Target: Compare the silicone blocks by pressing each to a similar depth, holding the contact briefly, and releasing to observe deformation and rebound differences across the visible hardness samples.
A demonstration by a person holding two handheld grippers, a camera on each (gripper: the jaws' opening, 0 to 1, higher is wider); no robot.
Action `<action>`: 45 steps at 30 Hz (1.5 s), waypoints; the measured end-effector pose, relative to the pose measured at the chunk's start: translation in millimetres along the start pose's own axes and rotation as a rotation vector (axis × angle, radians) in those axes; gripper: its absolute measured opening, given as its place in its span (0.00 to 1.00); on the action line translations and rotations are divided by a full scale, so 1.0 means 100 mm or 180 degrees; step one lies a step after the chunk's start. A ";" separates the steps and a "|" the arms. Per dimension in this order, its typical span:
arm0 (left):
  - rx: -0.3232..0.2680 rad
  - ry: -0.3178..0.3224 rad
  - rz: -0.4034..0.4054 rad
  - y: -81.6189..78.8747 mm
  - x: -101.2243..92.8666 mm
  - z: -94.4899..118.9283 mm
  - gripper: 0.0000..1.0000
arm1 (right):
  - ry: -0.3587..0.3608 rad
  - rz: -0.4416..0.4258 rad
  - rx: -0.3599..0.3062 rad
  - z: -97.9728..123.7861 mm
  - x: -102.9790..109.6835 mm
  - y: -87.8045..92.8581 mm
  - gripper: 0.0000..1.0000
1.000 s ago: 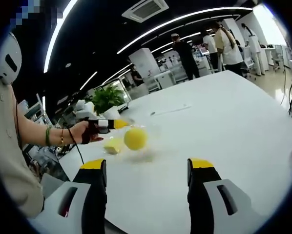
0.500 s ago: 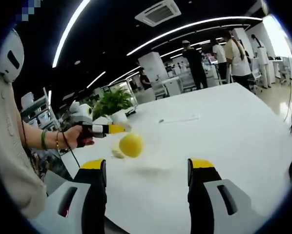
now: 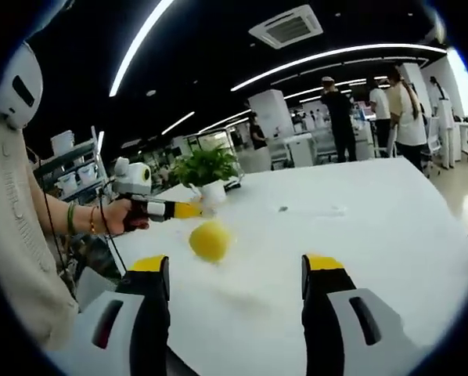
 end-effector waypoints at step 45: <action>-0.0354 0.0604 -0.0457 -0.96 -0.44 0.37 0.00 | -0.2250 0.1678 0.1459 -1.87 0.71 -0.43 0.67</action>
Point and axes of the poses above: the point that each gripper's makers call its tool centre point, and the gripper's own axes: z roughly backward along the fingers, x roughly to its left, y roughly out of its underside, the point moved 4 cm from there along z, roughly backward along the fingers, and after that the axes turned 6 degrees about -x, right-handed, at the moved point
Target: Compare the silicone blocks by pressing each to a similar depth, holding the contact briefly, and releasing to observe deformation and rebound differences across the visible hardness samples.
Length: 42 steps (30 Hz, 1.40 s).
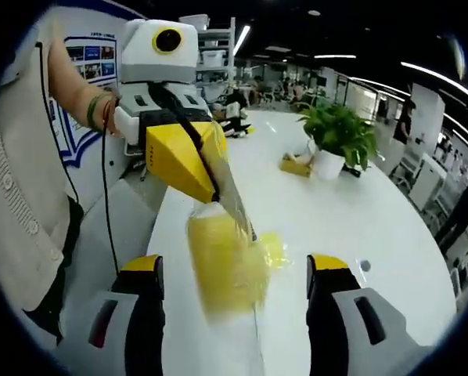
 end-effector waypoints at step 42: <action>-0.0028 0.0342 -0.0529 -0.06 -0.42 0.21 0.00 | -0.0239 -0.0052 0.0317 0.03 0.53 0.00 0.15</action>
Point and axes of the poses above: the point that each gripper's makers call its tool centre point, and the gripper's own axes: z roughly backward along the fingers, x roughly to its left, y roughly out of its underside, the point moved 4 cm from there along z, roughly backward along the fingers, and after that the axes turned 6 degrees about -x, right-handed, at the moved point
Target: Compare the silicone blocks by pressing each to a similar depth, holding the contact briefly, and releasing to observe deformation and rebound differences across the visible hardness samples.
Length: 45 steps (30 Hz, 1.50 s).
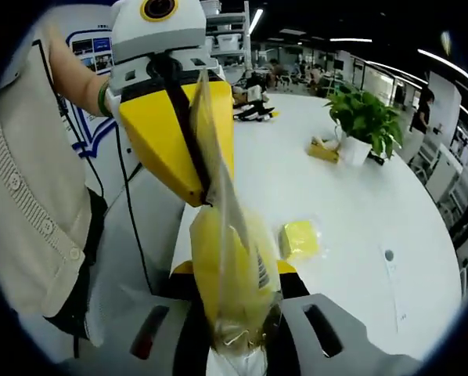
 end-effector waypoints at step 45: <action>-0.0013 0.0057 -0.0163 -0.08 -0.19 -0.03 0.00 | 0.0012 0.0114 0.0071 0.13 0.08 0.01 0.13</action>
Point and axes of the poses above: the point that each gripper's makers call its tool centre point, and the gripper's own axes: z roughly backward along the fingers, x roughly to its left, y roughly out of its underside, the point moved 4 cm from there along z, roughly backward along the fingers, and after that the axes turned 6 degrees about -x, right-handed, at the moved point
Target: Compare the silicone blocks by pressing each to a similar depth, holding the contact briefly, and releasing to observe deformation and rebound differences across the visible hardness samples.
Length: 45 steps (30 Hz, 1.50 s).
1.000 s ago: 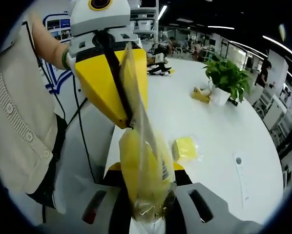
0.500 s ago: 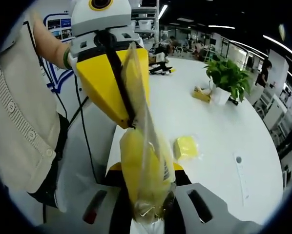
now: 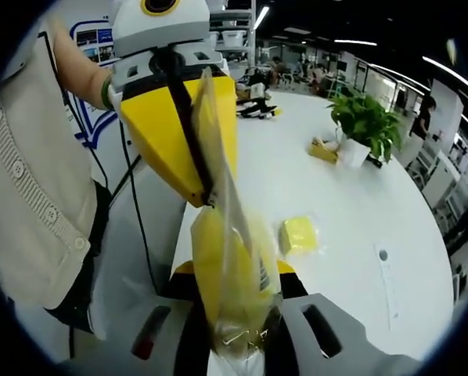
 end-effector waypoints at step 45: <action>0.0014 -0.0182 0.0116 0.02 0.02 0.02 0.00 | -0.0022 0.0101 -0.0058 -0.11 -0.05 -0.06 0.26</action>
Point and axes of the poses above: the point that each gripper's makers call its tool centre point, and the gripper's own axes: z roughly backward along the fingers, x roughly to its left, y roughly out of its underside, the point moved 4 cm from there along z, roughly backward along the fingers, and after that the axes turned 6 degrees about -x, right-handed, at the moved point
